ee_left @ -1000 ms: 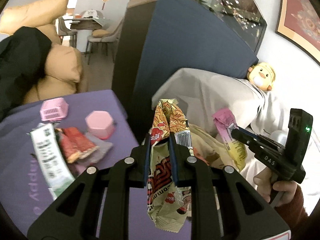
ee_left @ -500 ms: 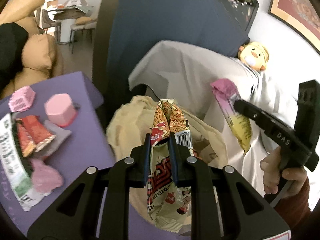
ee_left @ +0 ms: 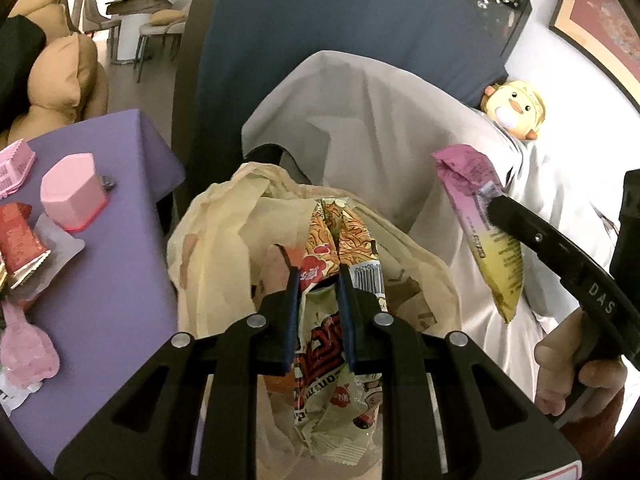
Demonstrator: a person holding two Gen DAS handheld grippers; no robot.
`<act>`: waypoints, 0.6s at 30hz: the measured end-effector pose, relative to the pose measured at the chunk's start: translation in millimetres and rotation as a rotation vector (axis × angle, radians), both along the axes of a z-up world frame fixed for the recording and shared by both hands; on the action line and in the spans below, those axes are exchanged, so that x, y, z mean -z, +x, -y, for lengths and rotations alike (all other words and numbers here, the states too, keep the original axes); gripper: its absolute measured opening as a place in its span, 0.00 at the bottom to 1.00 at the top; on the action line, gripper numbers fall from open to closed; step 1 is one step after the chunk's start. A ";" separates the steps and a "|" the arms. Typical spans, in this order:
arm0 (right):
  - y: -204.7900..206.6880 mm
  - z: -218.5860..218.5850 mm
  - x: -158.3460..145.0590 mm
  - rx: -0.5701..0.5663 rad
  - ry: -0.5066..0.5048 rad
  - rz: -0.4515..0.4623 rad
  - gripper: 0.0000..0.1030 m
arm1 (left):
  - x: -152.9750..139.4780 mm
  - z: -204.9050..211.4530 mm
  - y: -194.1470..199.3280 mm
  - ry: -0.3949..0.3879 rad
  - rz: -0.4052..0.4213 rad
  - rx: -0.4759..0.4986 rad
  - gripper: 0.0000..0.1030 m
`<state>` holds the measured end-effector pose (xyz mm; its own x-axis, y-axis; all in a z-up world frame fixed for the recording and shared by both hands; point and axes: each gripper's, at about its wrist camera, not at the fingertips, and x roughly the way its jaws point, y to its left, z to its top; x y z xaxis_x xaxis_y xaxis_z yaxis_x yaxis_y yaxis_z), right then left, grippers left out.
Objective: Collect trash
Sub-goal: 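Open the left tool to drop the wrapper into the bag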
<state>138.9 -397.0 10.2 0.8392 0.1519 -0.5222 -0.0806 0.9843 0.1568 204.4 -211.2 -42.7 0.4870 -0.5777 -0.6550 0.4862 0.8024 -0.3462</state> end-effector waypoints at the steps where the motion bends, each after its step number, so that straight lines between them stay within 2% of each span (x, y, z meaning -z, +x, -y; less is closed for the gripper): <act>1: 0.6 -1.0 -0.5 -0.001 -0.001 0.000 0.16 | -0.1 1.3 -0.3 0.002 0.002 0.002 0.16; 3: 0.8 -2.9 -3.2 -0.005 -0.005 0.007 0.16 | 0.2 1.6 -1.0 -0.004 0.002 0.008 0.16; 4: -0.6 -3.0 -4.0 -0.005 -0.007 0.009 0.16 | -0.2 0.7 -1.7 -0.011 0.002 0.009 0.19; 7: -2.2 -3.8 -4.7 -0.010 -0.007 0.014 0.16 | -2.9 -4.9 -2.5 -0.043 -0.009 0.020 0.38; 11: -3.3 -6.9 -1.0 -0.021 -0.001 0.007 0.16 | -14.4 -14.4 -7.1 -0.059 0.014 0.003 0.41; 18: -0.3 -22.0 6.4 -0.062 0.001 -0.007 0.16 | -38.5 -56.3 -21.0 -0.010 0.095 -0.068 0.46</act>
